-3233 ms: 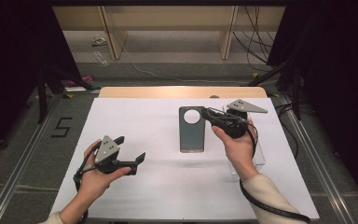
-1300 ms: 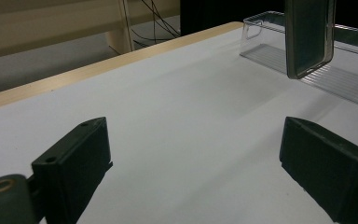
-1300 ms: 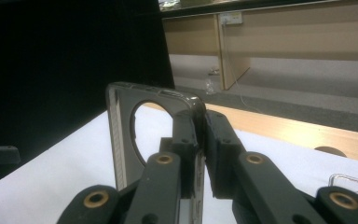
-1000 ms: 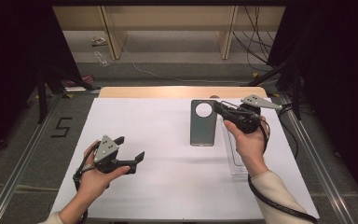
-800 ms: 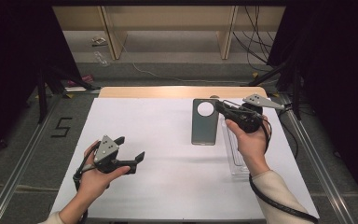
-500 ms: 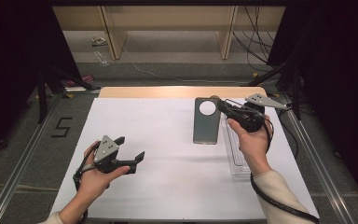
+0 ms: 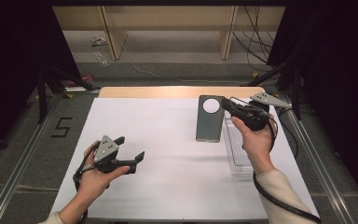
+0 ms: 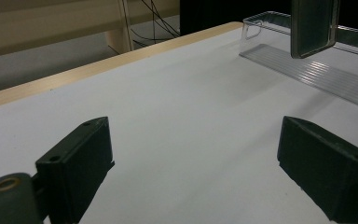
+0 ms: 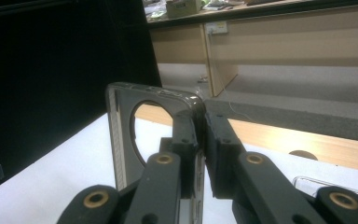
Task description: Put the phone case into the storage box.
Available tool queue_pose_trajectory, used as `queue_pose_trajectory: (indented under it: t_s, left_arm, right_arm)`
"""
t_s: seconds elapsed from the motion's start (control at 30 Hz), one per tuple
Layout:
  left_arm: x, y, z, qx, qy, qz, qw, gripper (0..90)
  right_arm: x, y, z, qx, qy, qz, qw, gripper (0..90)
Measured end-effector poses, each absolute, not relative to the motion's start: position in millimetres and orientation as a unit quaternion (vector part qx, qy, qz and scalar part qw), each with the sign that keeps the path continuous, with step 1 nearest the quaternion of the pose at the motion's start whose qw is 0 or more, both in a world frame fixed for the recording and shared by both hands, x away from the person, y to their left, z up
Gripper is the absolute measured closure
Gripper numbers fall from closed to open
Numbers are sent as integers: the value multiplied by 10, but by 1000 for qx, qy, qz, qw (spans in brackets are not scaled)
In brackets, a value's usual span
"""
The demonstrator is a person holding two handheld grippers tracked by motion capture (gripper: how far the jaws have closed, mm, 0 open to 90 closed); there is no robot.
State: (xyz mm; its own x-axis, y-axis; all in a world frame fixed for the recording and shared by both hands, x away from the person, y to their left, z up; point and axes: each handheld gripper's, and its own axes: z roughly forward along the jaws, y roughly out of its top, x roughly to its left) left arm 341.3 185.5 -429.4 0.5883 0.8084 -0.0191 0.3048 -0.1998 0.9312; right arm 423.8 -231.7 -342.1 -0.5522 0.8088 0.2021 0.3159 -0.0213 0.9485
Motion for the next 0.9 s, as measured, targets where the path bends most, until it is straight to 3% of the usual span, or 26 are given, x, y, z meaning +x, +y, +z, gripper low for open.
queue_pose_trajectory:
  t_s: [0.9]
  left_arm:
    - [3414,1856,-4298,733,383,248,505,100]
  right_arm:
    - [4248,-2413,-3385,428,659,577,220,836]
